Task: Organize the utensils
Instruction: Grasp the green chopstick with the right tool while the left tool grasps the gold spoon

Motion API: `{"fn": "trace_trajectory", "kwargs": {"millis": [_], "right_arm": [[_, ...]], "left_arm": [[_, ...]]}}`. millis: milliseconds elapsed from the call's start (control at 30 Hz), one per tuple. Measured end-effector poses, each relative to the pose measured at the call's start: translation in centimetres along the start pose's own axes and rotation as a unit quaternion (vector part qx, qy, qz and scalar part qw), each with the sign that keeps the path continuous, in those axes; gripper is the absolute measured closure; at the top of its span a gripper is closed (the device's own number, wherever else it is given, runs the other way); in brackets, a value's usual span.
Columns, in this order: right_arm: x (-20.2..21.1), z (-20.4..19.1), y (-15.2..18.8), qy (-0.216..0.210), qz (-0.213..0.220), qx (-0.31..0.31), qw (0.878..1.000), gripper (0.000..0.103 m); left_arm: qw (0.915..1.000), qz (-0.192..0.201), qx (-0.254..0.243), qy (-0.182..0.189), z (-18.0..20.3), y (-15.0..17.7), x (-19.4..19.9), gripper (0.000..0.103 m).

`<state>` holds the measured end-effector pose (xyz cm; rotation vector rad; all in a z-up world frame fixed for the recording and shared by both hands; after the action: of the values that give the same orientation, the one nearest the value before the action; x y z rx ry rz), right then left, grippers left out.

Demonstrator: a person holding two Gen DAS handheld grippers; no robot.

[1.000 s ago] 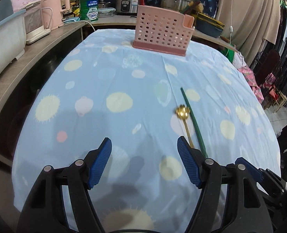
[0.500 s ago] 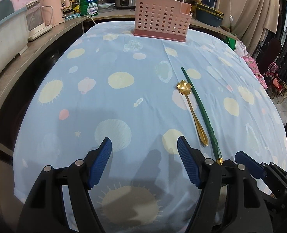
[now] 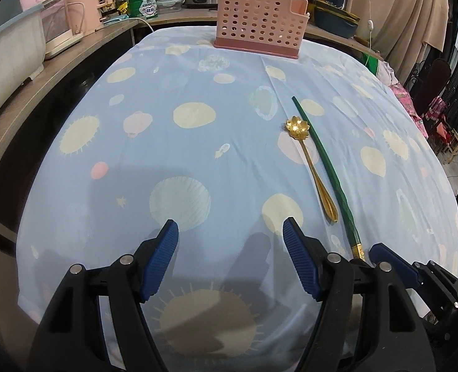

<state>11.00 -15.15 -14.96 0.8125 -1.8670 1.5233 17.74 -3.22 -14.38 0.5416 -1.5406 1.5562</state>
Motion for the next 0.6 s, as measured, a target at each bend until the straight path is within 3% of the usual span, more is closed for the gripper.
{"fn": "trace_trajectory", "kwargs": {"millis": [133, 500, 600], "right_arm": [[-0.1, 0.0, 0.2, 0.008, 0.001, 0.007, 1.0, 0.073], [-0.3, 1.1, 0.2, 0.02, 0.002, -0.006, 1.0, 0.096], [-0.2, 1.6, 0.1, 0.02, 0.005, -0.015, 1.0, 0.096]], "left_arm": [[1.0, -0.003, 0.002, 0.0, -0.1, 0.3, -0.2, 0.037], [0.9999, -0.006, -0.001, 0.009, 0.5, 0.3, -0.1, 0.036], [0.9999, -0.002, -0.005, 0.014, 1.0, 0.1, 0.1, 0.033]]}}
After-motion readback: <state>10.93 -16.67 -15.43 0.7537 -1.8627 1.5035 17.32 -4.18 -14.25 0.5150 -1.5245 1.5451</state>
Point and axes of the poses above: each gripper's, at about its wrist camera, not at the fingertips, and x roughly against the way its jaws point, z to its right, y to its underside, the point moved 9 cm from there along -x, roughly the way its jaws point, and after that the axes turned 6 degrees about y, right-handed, at the moved point
